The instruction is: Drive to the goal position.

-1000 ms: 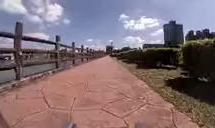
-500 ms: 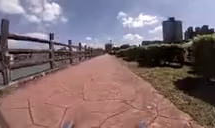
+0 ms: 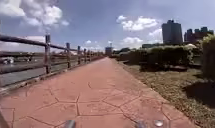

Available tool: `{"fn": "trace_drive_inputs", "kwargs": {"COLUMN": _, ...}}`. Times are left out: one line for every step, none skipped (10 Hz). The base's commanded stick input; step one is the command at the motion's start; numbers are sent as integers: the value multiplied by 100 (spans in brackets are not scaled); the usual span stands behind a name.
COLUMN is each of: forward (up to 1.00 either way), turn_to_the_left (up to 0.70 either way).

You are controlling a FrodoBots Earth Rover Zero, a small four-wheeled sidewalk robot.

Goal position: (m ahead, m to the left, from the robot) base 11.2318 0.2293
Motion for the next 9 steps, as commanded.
{"fn": "trace_drive_inputs", "kwargs": {"forward": 70, "turn_to_the_left": 0}}
{"fn": "trace_drive_inputs", "kwargs": {"forward": 70, "turn_to_the_left": 5}}
{"fn": "trace_drive_inputs", "kwargs": {"forward": 70, "turn_to_the_left": 26}}
{"fn": "trace_drive_inputs", "kwargs": {"forward": 70, "turn_to_the_left": 11}}
{"fn": "trace_drive_inputs", "kwargs": {"forward": 70, "turn_to_the_left": 0}}
{"fn": "trace_drive_inputs", "kwargs": {"forward": 70, "turn_to_the_left": 0}}
{"fn": "trace_drive_inputs", "kwargs": {"forward": 70, "turn_to_the_left": 0}}
{"fn": "trace_drive_inputs", "kwargs": {"forward": 70, "turn_to_the_left": 0}}
{"fn": "trace_drive_inputs", "kwargs": {"forward": 70, "turn_to_the_left": 0}}
